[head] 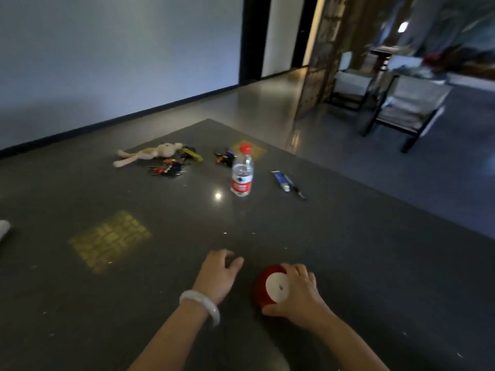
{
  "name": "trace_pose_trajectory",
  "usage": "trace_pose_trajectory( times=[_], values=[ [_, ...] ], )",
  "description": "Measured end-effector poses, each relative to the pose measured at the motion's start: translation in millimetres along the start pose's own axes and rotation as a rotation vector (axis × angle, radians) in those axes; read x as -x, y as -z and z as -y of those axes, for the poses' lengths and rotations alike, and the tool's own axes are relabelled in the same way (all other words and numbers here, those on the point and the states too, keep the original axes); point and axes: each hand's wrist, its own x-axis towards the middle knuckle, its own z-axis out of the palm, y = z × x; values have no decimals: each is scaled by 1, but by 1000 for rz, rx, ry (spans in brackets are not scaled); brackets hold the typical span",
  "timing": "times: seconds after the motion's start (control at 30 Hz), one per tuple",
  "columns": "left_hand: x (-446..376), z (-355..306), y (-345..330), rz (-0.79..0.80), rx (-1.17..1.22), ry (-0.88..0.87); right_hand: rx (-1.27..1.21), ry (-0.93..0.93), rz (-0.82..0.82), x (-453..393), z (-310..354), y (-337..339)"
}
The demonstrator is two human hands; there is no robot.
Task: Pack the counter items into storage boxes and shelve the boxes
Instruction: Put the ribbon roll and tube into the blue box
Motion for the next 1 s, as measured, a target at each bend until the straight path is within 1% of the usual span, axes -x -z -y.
trace_pose_trajectory(
  times=[0.07, 0.17, 0.23, 0.33, 0.5, 0.57, 0.63, 0.73, 0.83, 0.87, 0.9, 0.97, 1.0],
  values=[
    [20, -39, -36, 180, 107, -46, -36, -21, -82, 22, -24, 16],
    [44, -88, -78, 328, 237, -44, -36, -15, -206, 56, -54, 45],
    [58, -114, -97, 385, 336, -41, -52, -1, -277, 83, -73, 66],
    [80, -146, -119, 462, 394, -114, -127, -28, -353, 127, -101, 96],
    [120, -189, -156, 572, 477, -201, -398, -207, -519, 207, -155, 143],
    [135, -202, -170, 630, 534, -212, -456, -299, -574, 237, -175, 153],
    [152, -217, -185, 711, 598, -196, -573, -355, -612, 268, -191, 158],
    [173, -229, -211, 794, 640, -197, -717, -375, -635, 304, -204, 161],
    [191, -236, -237, 904, 660, -179, -785, -376, -721, 336, -208, 165],
    [198, -237, -246, 901, 648, -194, -760, -393, -757, 345, -210, 166],
    [204, -237, -257, 844, 600, -238, -708, -427, -792, 354, -213, 168],
    [213, -234, -275, 657, 416, -396, -591, -499, -860, 371, -218, 171],
    [218, -233, -281, 596, 328, -485, -538, -513, -878, 379, -220, 173]
  ],
)
